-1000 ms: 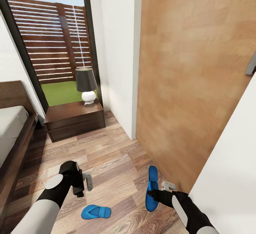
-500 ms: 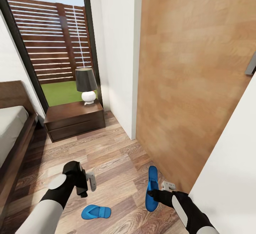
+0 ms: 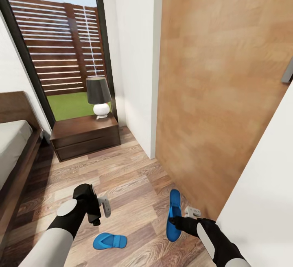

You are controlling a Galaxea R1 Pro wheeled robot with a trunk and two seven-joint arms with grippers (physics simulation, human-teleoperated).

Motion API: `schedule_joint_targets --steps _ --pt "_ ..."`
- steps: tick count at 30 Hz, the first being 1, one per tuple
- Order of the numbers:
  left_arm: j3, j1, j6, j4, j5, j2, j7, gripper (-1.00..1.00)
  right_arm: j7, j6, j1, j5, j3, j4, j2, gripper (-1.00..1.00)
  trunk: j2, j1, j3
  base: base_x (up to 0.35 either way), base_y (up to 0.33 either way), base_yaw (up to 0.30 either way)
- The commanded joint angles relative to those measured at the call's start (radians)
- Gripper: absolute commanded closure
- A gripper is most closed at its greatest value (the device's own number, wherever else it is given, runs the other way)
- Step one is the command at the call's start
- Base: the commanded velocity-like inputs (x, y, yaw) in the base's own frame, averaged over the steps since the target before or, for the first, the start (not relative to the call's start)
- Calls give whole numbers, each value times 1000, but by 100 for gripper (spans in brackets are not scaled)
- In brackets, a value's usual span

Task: In the bedroom, move the book from the bed onto either nightstand, and place the two sandals side by side next to the bed.

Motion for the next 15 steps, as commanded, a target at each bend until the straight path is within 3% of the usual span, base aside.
schedule_joint_targets --steps 1,15 --pt "3 -1 10 -1 -3 -1 -6 -100 -2 6 0 -6 0 -1 0 100 -8 4 -4 0 0 0" --pt "3 -1 11 0 -3 -2 -7 -100 -1 6 0 -6 0 -1 1 100 -106 57 -48 0 0 0"
